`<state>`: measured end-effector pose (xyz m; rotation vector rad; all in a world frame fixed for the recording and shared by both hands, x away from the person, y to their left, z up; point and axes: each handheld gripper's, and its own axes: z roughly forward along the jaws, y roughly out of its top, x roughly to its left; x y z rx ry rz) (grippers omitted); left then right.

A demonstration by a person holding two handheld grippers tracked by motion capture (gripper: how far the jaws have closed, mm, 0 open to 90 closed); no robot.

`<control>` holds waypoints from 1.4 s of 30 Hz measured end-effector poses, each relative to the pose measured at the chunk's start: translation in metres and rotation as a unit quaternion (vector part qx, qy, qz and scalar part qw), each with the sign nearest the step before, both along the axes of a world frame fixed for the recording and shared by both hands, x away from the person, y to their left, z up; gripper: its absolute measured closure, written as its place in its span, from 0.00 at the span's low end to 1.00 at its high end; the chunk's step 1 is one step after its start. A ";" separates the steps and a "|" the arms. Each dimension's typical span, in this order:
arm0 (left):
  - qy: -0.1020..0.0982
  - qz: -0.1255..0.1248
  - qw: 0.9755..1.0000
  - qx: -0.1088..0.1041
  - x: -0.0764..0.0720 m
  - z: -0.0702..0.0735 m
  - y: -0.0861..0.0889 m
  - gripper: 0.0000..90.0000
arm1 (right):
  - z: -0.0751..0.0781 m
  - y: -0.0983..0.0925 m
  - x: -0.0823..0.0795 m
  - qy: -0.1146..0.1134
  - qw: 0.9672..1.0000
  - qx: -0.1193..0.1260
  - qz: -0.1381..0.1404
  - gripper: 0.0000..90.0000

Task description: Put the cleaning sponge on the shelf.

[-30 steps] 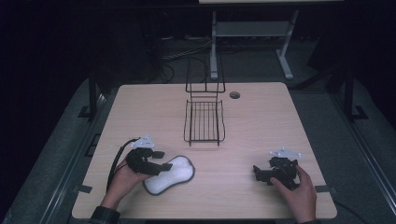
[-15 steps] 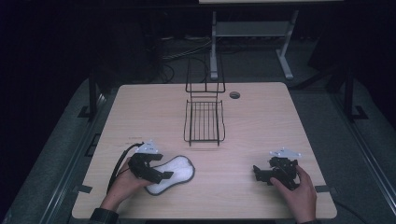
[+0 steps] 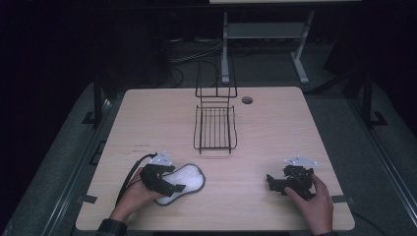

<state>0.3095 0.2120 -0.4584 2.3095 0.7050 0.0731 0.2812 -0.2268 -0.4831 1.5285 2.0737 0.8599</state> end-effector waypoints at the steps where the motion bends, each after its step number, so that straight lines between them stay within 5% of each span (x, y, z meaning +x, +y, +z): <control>1: 0.000 0.000 1.000 0.000 0.000 0.000 0.000 0.14 | 0.000 0.000 0.000 0.000 1.000 0.000 0.000 0.00; 22: -0.009 -0.016 0.999 0.043 -0.002 -0.002 -0.008 0.15 | 0.000 0.000 0.000 0.000 1.000 0.000 0.000 0.00; 42: -0.027 -0.044 0.997 0.058 -0.005 0.010 -0.012 0.29 | 0.000 0.000 0.000 0.000 1.000 0.000 0.000 0.00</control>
